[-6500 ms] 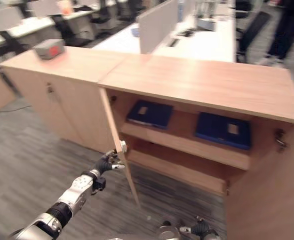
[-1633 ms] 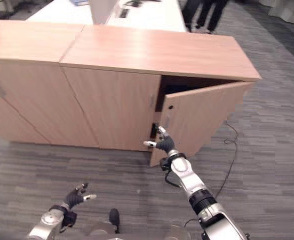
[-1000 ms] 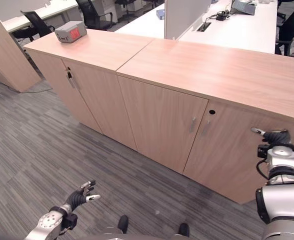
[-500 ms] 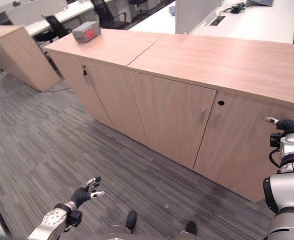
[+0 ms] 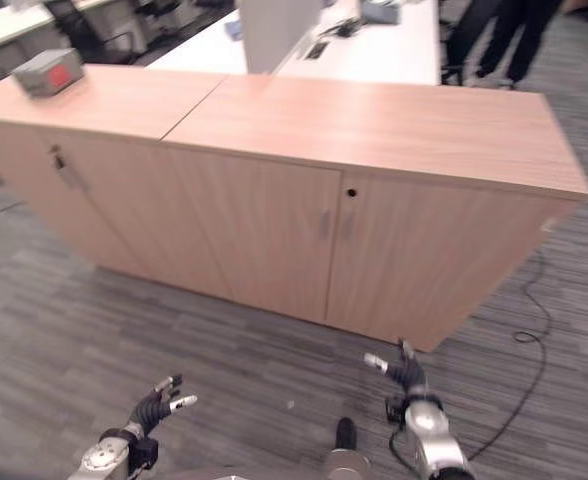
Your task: Put the empty folder in the office cabinet
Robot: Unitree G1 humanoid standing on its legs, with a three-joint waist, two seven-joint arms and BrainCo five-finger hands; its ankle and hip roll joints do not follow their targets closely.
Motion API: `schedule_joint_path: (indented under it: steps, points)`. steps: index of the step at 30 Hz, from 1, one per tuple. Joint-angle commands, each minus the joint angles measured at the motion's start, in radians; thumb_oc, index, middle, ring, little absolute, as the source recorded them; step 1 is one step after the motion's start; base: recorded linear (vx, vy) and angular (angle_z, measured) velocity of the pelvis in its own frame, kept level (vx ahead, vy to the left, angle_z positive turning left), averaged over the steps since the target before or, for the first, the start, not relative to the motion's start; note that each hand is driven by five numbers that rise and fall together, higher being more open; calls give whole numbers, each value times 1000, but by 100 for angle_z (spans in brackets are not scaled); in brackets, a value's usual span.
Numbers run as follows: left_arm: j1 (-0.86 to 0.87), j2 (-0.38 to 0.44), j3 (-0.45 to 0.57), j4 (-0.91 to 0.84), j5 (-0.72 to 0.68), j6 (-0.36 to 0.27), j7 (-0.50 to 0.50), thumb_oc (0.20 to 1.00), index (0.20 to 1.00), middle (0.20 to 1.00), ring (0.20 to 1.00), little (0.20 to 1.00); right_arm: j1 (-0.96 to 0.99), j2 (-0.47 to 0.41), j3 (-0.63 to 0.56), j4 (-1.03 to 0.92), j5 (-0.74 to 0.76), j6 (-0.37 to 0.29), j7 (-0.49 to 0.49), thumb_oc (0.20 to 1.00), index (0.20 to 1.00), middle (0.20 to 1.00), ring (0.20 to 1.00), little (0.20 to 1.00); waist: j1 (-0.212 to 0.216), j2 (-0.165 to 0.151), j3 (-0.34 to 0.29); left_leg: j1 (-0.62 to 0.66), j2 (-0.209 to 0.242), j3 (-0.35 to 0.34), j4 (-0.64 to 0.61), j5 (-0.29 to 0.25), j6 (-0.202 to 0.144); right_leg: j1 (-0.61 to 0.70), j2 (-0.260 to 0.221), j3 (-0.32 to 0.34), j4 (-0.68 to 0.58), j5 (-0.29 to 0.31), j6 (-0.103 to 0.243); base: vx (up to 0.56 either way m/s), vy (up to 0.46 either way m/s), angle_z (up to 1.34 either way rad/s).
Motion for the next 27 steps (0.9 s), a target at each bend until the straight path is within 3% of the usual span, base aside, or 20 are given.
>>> schedule_joint_path:
  steps: [1, 5, 7, 8, 9, 12, 14, 17, 27]
  points:
    - [-66, 16, 8, 15, 42, -28, 4, 1000, 1000, 1000, 1000, 1000, -97, -10, 3, 23, -67, -26, 27, 1000, 1000, 1000, 1000, 1000, 9, -10, 23, -12, -3, -38, 13, -53, 15, 43, -74, 5, 76, -83, 114, -83, 172, -36]
    - [-112, 10, -3, 111, 82, -27, 15, 1000, 1000, 1000, 1000, 1000, -98, 30, 14, 164, -48, -15, 39, 1000, 1000, 1000, 1000, 1000, -24, -33, 39, -1, -28, -4, 13, -61, 30, 5, -85, 50, 92, -28, 123, -114, 126, -23]
    - [-137, 5, -4, 140, 75, -27, 29, 1000, 1000, 1000, 1000, 1000, -110, 49, 15, 210, -18, -16, 38, 1000, 1000, 1000, 1000, 1000, -30, -33, 60, -7, -29, 14, 13, -55, 40, -33, -66, 75, 142, -29, 123, -178, 98, -38]
    - [-143, 6, -8, 138, 76, -27, 32, 1000, 1000, 1000, 1000, 1000, -112, 52, 17, 228, -3, -17, 38, 1000, 1000, 1000, 1000, 1000, -27, -30, 65, -17, -36, 26, 13, -47, 51, -30, -60, 61, 162, -48, 123, -195, 185, -37]
    - [-145, 12, -12, 138, 82, -26, 29, 1000, 1000, 1000, 1000, 1000, -112, 51, 26, 252, 5, -21, 44, 1000, 1000, 1000, 1000, 1000, -14, -23, 65, -36, -50, 50, 13, -33, 71, -7, -56, 4, 213, -99, 108, -192, 184, -38]
    - [-145, 16, -17, 147, 85, -25, 23, 1000, 1000, 1000, 1000, 1000, -112, 52, 39, 281, 0, -26, 50, 1000, 1000, 1000, 1000, 1000, -2, -19, 55, -56, -57, 67, 17, -21, 79, 23, -36, -33, 250, -152, 86, -131, 102, -36]
    - [-137, 13, -15, 143, 88, -27, 22, 1000, 1000, 1000, 1000, 1000, -116, 55, 48, 307, -5, -28, 51, 1000, 1000, 1000, 1000, 1000, 16, -28, 33, -70, -68, 86, 20, -16, 79, 84, -23, -55, 208, -173, 80, -64, 22, -29]
    - [-135, -1, -4, 148, 75, -33, 28, 1000, 1000, 1000, 1000, 1000, -115, 47, 57, 331, -8, -21, 56, 1000, 1000, 1000, 1000, 1000, 29, -29, 6, -67, -65, 92, 17, -14, 71, 125, -30, -24, 93, -155, 76, 60, -53, -26]
    - [-121, -18, -17, 135, 78, -33, 24, 1000, 1000, 1000, 1000, 1000, -117, 23, 59, 345, -20, -13, 63, 1000, 1000, 1000, 1000, 1000, 25, -21, -9, -51, -57, 66, 13, -13, 56, 181, -34, -44, 11, -144, 73, 27, -39, -6]
